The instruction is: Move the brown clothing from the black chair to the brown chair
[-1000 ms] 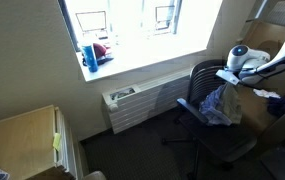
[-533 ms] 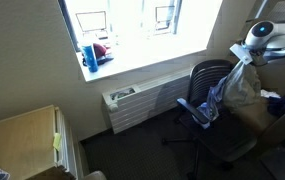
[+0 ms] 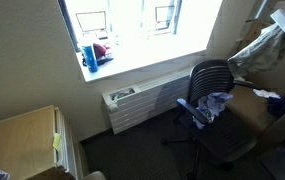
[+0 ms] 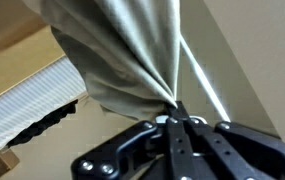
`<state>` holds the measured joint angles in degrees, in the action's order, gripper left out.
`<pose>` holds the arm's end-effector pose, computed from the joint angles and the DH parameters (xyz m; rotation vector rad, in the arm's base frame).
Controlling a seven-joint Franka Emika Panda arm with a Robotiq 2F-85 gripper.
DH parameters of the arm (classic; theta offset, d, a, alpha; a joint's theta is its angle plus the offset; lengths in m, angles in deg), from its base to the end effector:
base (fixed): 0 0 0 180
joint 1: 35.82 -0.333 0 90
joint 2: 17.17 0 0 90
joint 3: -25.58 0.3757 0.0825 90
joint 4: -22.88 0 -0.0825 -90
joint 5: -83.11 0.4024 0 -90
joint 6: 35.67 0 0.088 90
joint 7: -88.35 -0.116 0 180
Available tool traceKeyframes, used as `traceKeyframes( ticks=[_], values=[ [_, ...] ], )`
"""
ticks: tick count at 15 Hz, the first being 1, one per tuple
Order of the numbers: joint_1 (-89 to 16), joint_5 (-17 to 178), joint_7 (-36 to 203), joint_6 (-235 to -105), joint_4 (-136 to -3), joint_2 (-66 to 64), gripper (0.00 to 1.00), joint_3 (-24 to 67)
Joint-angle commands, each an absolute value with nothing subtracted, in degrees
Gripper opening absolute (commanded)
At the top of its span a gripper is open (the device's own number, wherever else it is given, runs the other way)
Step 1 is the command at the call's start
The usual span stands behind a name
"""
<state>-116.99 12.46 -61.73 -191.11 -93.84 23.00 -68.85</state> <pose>0.6231 0.0296 0.5076 1.6156 -1.4746 1.9146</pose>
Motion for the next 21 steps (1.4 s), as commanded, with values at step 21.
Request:
traceKeyframes(
  ticks=[21],
  values=[
    [-61.85, 58.00, -49.82, -216.76, -108.44, 35.72, 0.01, -40.53]
  ],
)
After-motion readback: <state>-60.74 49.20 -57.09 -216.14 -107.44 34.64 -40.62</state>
